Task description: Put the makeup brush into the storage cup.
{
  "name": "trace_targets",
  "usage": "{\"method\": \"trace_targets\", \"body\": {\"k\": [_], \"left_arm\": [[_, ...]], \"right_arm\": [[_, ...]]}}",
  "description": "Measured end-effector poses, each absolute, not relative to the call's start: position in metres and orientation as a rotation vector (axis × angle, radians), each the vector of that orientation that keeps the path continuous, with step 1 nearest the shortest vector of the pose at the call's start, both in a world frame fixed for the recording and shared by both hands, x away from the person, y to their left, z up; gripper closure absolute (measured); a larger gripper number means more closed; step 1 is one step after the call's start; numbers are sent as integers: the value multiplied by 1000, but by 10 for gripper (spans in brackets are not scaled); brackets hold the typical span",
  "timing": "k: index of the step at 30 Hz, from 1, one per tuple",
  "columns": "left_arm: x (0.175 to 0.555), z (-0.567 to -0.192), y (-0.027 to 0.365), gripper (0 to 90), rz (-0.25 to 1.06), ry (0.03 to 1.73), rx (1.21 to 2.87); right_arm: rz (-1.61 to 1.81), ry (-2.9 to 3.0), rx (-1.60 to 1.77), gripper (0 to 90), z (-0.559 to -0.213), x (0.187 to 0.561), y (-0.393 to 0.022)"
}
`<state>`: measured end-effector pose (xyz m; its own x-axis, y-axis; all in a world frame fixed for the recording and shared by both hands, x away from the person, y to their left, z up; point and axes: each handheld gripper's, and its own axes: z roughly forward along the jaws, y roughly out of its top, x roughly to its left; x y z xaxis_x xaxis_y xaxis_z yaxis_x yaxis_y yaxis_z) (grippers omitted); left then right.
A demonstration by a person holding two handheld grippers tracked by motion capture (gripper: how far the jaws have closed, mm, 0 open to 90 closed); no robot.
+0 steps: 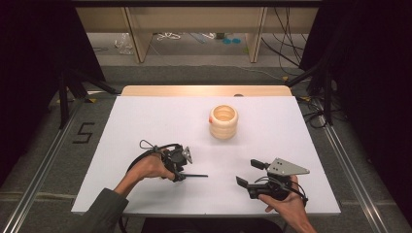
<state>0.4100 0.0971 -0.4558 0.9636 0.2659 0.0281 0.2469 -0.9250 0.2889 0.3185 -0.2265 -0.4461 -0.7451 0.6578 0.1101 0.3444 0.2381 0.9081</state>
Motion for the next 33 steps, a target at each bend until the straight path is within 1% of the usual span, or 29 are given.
{"method": "trace_targets", "body": {"k": [11, 14, 25, 33], "left_arm": [[412, -459, 97, 691, 79, 367, 2846], [413, -459, 96, 710, 72, 357, 2851], [418, -460, 97, 747, 13, 376, 2849], [421, -459, 94, 801, 8, 379, 2877]], "right_arm": [[1513, 2216, 914, 198, -447, 319, -226], [1559, 2186, 893, 199, -449, 321, -224], [1548, 2207, 896, 201, -449, 320, -224], [1565, 2195, 892, 203, -449, 320, -224]]}}
